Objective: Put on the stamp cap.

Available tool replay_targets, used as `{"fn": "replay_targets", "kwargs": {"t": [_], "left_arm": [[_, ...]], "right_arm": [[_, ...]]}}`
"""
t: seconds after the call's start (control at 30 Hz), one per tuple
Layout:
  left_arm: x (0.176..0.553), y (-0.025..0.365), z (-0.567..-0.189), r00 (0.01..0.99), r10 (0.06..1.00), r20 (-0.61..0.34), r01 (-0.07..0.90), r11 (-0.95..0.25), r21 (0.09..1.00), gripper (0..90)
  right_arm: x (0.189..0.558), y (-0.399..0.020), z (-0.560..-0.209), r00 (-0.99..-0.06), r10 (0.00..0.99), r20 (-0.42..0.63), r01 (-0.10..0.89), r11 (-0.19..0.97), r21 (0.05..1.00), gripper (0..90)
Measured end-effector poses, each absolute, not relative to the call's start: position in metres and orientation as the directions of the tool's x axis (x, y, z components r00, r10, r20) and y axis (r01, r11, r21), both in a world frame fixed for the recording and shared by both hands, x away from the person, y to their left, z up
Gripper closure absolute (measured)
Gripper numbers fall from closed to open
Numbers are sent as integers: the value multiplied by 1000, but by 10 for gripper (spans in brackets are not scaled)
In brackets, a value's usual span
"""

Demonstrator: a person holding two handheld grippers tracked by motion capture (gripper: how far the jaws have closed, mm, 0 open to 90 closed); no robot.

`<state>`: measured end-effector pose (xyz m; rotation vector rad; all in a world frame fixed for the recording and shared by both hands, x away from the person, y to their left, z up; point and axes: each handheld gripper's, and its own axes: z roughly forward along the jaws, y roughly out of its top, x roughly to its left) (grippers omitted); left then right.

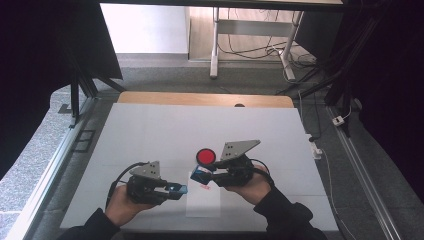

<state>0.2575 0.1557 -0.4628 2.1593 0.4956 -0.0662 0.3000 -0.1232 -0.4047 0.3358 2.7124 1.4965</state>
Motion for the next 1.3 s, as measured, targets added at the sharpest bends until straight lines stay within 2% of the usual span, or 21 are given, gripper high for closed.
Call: {"fn": "replay_targets", "kwargs": {"t": [0.67,1.3], "left_arm": [[292,136,-460,959,141,-247,284,-515,809,685],[296,130,-464,963,15,-268,238,-508,828,688]], "right_arm": [[299,-126,-398,-984,142,109,164,470,867,707],[295,-119,-401,-989,63,137,151,479,865,708]]}}
